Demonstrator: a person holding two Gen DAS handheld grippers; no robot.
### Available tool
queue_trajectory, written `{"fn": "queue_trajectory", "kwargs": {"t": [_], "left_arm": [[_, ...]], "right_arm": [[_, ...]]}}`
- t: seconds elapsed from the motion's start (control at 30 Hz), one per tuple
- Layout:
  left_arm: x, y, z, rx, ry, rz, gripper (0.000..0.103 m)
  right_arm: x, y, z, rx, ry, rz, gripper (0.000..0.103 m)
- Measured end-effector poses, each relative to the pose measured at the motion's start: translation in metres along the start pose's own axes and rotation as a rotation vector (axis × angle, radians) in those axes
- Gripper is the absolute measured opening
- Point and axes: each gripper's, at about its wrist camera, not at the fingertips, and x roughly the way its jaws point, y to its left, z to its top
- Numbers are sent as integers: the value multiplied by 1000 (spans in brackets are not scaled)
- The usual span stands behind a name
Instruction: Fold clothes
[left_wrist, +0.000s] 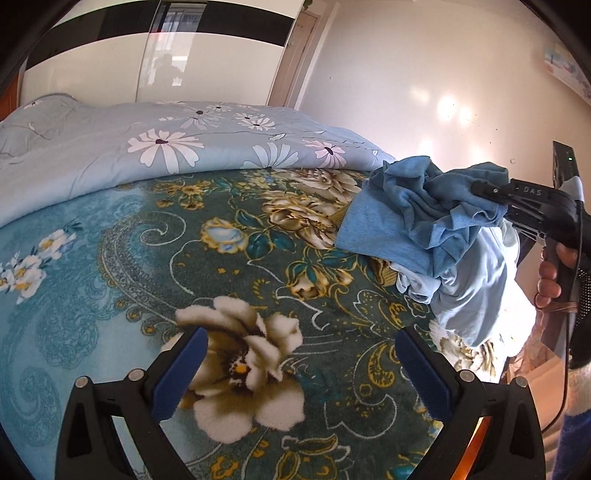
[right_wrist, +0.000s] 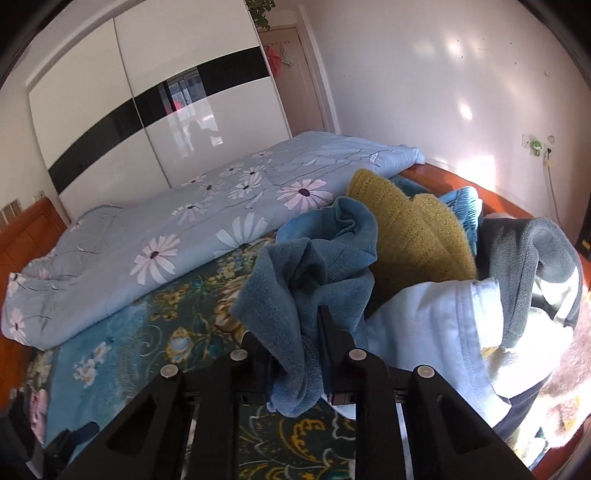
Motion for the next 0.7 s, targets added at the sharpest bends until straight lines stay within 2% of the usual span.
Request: {"fn": "queue_trajectory", "kwargs": {"t": [0.17,0.43,0.57,0.7], "left_arm": [[-37,29,-7,-67,-38,-7,103],[-115,75,-10,-146,-163,-9,103],[-153,102,-17,-167,-229,24,103],[-187,132,-30,-185,-287,78,103]], "right_arm": [[-38,47,15,1,-27,163,16],[-116,162,36,-137,-81,401,16],[-153,206,35,-221,-103,526,16],[-169,241,26,-287,-93,635,16]]}}
